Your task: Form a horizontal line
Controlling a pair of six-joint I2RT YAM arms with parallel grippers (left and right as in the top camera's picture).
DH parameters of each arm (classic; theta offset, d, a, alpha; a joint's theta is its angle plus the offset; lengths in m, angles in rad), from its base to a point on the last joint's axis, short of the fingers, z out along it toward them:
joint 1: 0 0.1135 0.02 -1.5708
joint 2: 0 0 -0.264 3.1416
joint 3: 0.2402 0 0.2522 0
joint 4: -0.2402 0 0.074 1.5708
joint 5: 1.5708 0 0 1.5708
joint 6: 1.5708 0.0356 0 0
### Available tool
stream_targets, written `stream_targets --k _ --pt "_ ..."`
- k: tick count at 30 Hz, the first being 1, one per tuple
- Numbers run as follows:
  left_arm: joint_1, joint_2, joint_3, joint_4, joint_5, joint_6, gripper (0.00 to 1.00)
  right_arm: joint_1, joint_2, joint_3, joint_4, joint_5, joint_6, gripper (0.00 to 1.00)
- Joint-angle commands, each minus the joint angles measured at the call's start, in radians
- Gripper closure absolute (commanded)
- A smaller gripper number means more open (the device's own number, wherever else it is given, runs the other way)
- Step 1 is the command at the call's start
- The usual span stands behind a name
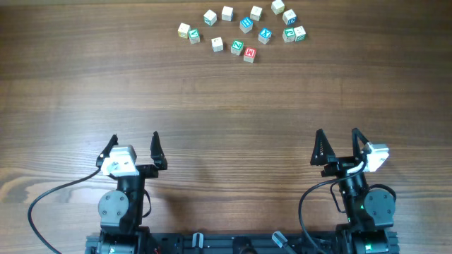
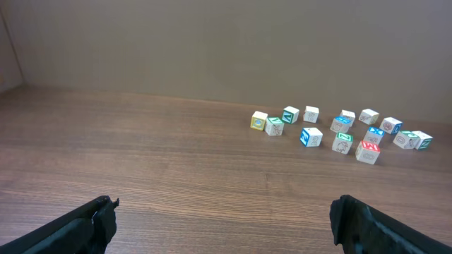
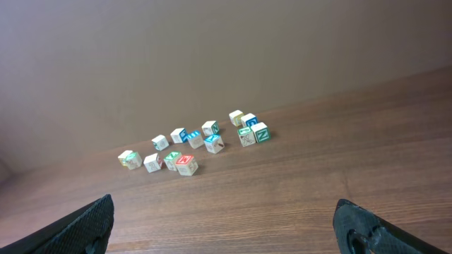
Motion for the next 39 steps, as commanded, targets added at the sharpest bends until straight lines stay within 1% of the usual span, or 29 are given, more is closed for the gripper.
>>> stream_targets --k 1,15,18,22,24,27,32,36,39 --pt "-0.005 0.002 -0.007 0.009 0.005 0.015 0.00 0.004 0.002 -0.001 0.002 0.003 0.004 0.00" --pt "-0.005 0.002 -0.007 0.014 0.005 0.015 0.00 0.004 0.002 0.000 0.002 0.003 0.004 0.00" --pt "-0.005 0.002 -0.007 0.052 0.005 0.014 0.00 0.004 0.002 0.000 0.002 0.003 0.004 0.00" --pt "-0.005 0.002 -0.005 0.155 0.072 0.012 0.00 0.004 0.002 -0.001 0.002 0.003 0.004 0.00" --pt "-0.005 0.003 0.013 0.160 0.114 0.012 0.00 0.004 0.002 0.000 0.002 0.003 0.004 0.00" --pt "-0.005 0.005 0.066 0.131 0.167 0.012 0.00 0.004 0.002 0.000 0.002 0.003 0.004 0.00" --pt "-0.005 0.042 0.221 -0.005 0.196 0.012 0.00 0.004 0.002 -0.001 0.002 0.003 0.004 0.00" --pt "-0.005 0.150 0.383 -0.068 0.235 0.012 0.00 0.004 0.002 0.000 0.002 0.003 0.004 0.00" --pt "-0.005 0.266 0.506 -0.100 0.253 0.011 0.00 0.004 0.002 0.000 0.002 0.003 0.004 0.00"
